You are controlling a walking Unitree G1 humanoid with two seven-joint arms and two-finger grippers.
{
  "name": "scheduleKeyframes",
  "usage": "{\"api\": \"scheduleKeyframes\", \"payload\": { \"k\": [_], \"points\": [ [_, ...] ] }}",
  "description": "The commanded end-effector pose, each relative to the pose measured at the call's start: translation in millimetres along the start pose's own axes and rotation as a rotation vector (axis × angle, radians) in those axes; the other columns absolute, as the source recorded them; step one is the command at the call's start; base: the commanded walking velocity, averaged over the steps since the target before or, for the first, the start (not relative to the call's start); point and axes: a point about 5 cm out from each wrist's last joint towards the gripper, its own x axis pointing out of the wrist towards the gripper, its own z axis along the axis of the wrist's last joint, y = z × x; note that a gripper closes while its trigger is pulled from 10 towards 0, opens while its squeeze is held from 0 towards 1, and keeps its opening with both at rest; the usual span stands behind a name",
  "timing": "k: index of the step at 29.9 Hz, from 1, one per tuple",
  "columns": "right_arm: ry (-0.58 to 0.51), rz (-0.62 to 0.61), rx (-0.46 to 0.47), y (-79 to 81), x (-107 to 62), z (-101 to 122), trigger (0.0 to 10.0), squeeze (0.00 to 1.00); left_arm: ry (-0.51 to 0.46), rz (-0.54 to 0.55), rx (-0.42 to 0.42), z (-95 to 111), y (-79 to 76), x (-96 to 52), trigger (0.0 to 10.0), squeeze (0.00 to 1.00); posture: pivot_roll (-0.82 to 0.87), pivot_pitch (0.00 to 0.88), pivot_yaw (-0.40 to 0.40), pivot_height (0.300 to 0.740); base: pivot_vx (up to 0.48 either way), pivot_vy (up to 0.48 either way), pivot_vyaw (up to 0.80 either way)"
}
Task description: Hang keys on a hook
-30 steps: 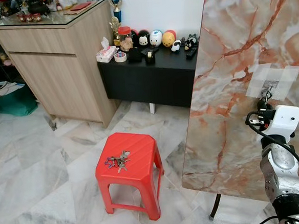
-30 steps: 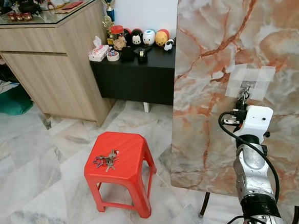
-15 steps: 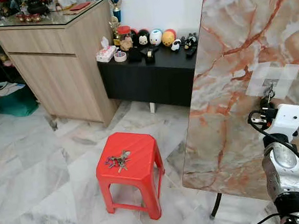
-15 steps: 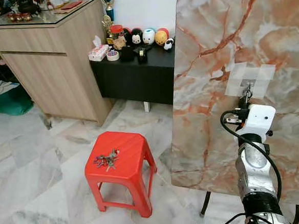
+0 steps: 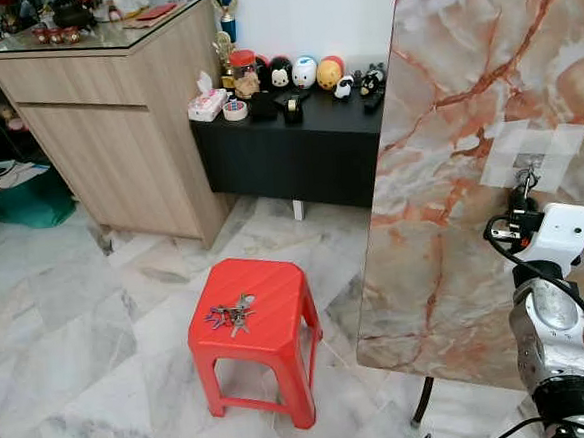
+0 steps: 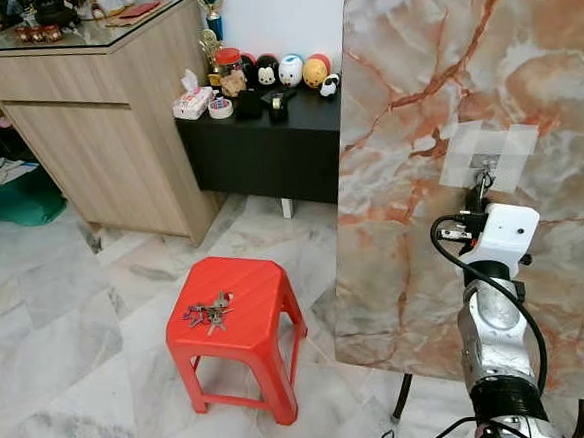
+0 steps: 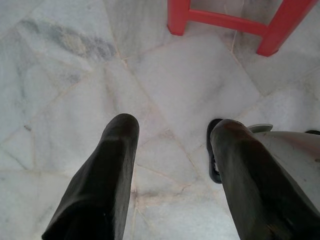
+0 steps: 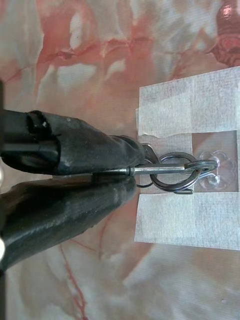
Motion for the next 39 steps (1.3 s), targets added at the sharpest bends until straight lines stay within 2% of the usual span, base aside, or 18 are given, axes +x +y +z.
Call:
{"api": "scheduleKeyframes", "payload": {
  "k": [1,14,39],
  "points": [
    [-0.036,-0.002,0.02,1.3,1.0,7,10.0,0.0,0.009,0.01,0.005,0,4.2,-0.1,10.0,0.0,0.04,0.0,0.034,0.74,0.0,0.0,0.0],
    [-0.023,0.016,0.039,9.2,-3.9,2,10.0,0.0,0.008,0.011,0.005,0,4.4,-0.1,10.0,0.0,0.04,0.0,0.034,0.74,0.0,0.0,0.0],
    [-0.031,-0.011,0.015,-2.4,5.2,7,10.0,0.0,0.007,0.013,0.01,0,6.2,-0.2,10.0,0.0,0.04,0.0,0.041,0.74,0.0,0.0,0.0]
  ]
}}
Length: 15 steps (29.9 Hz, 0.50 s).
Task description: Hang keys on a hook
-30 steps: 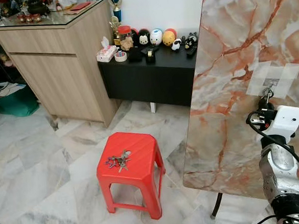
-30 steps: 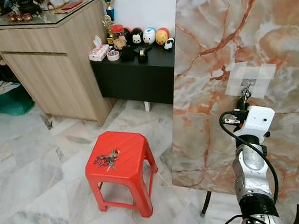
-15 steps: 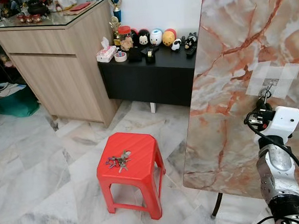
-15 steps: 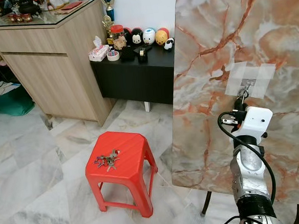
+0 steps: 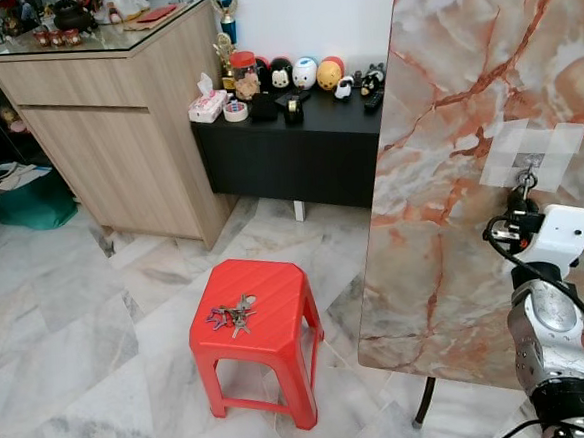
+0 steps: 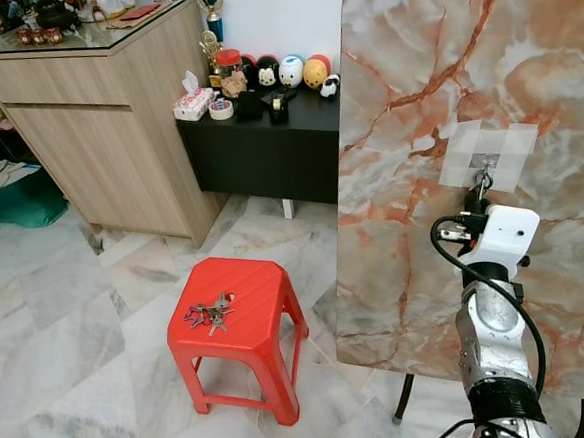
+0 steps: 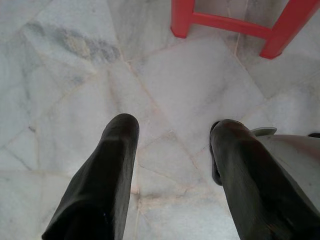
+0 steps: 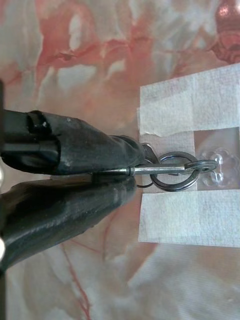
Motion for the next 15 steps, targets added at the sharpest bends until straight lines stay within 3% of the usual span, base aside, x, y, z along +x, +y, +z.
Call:
{"api": "scheduleKeyframes", "payload": {
  "k": [1,15],
  "points": [
    [-0.028,-0.009,0.0,-2.7,4.7,6.8,10.0,0.0,0.011,0.007,0.012,-1.4,4.3,-0.5,10.0,0.0,0.04,0.0,0.041,0.74,0.0,0.0,0.0],
    [0.032,0.0,0.0,-1.1,6.9,-1.4,10.0,0.0,0.009,0.01,0.015,-0.9,5.2,-0.5,10.0,0.0,0.05,0.0,0.045,0.74,0.0,0.0,0.0]
  ]
}}
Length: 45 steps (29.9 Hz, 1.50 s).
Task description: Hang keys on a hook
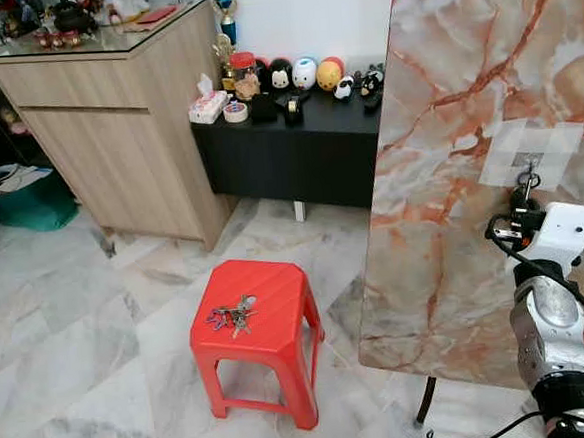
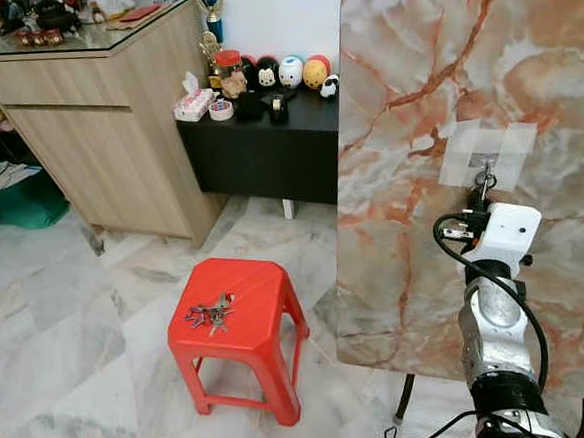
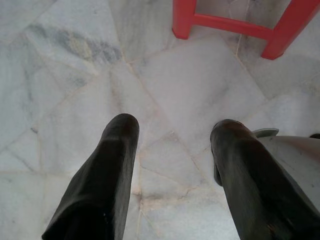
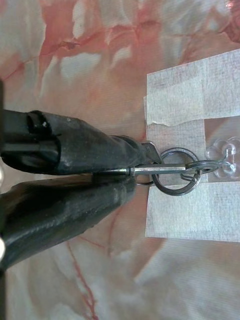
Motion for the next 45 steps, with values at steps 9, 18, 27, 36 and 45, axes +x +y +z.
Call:
{"api": "scheduleKeyframes", "payload": {
  "k": [9,18,27,36,45],
  "points": [
    [0.005,0.022,0.025,2.9,3.0,1,10.0,0.65,0.012,0.01,0.015,-2,4.2,-0.6,10.0,0.0,0.05,0.0,0.045,0.74,0.0,0.0,0.0],
    [-0.012,0.057,0.05,10.7,-0.2,0,10.0,1.0,0.012,0.01,0.014,-2,3.9,-0.6,10.0,0.0,0.05,0.0,0.042,0.74,0.0,0.0,0.0],
    [-0.009,0.059,0.061,10.2,-7.4,-5,10.0,1.0,0.012,0.01,0.013,-2,3.4,-0.6,10.0,0.0,0.05,0.0,0.038,0.74,0.0,0.0,0.0],
    [0.036,0.056,0.051,9.7,-19.8,-19,10.0,1.0,0.013,0.007,0.012,-2,3.0,-0.6,10.0,0.0,0.04,0.0,0.036,0.74,0.0,0.0,0.0],
    [0.191,0.051,0.02,2.6,-40.2,-56,10.0,0.0,0.014,0.007,0.009,-3,2.0,-0.6,10.0,0.0,0.04,0.0,0.031,0.74,0.0,0.0,0.0]
  ]
}}
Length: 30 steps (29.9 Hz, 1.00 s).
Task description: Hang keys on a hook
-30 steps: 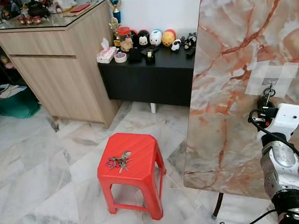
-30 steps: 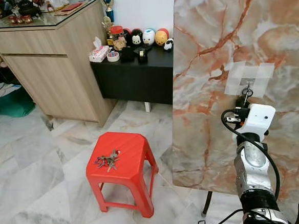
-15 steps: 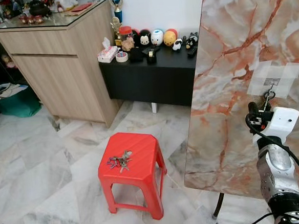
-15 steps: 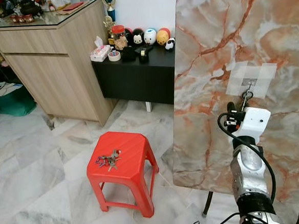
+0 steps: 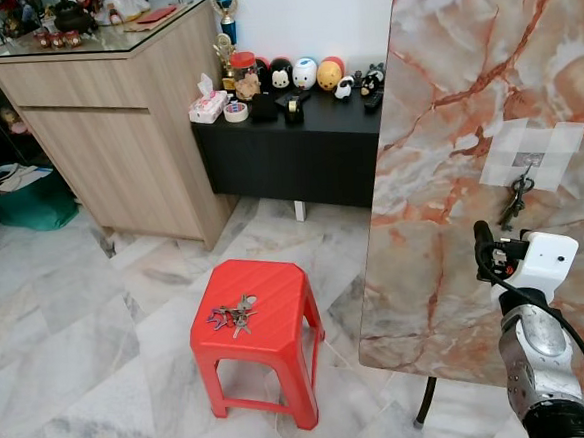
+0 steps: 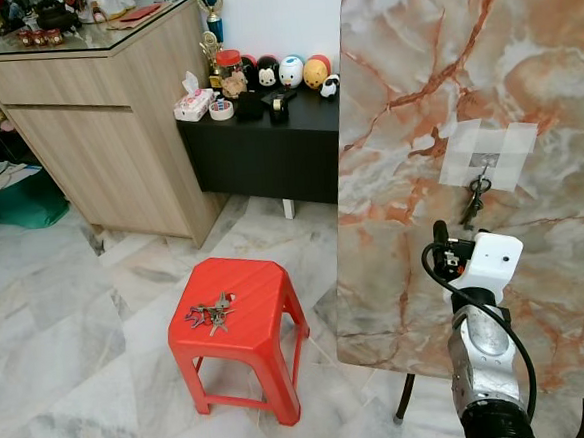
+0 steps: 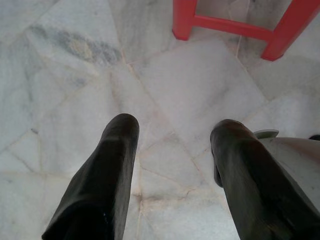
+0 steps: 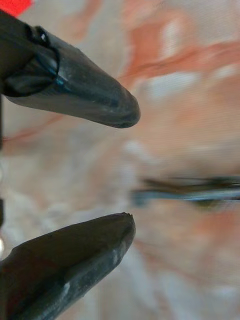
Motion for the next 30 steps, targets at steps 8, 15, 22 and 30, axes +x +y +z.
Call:
{"api": "scheduleKeyframes", "payload": {
  "k": [8,15,22,30],
  "points": [
    [0.506,-0.054,-0.043,-16.1,-60.7,-100,10.0,0.0,0.018,0.009,0.002,-4,1.4,-1.0,10.0,0.0,0.04,0.0,0.026,0.74,0.0,0.0,0.0],
    [0.857,-0.052,-0.04,-16.5,-117.3,-148,10.0,0.0,0.028,-0.003,-0.004,-4,1.1,-0.5,10.0,0.0,0.02,0.0,0.038,0.74,0.0,0.0,0.0],
    [0.961,-0.026,-0.005,-4.2,-139.3,-162,10.0,0.0,0.037,-0.009,-0.012,-4,0.8,-0.5,10.0,0.0,0.02,0.0,0.037,0.74,0.0,0.0,0.0],
    [0.98,-0.072,0.037,-6.3,-141.8,-164,10.0,0.0,0.044,-0.016,-0.027,-6,-0.3,-0.6,10.0,0.0,0.03,0.0,0.026,0.74,0.0,0.0,0.0]
  ]
}}
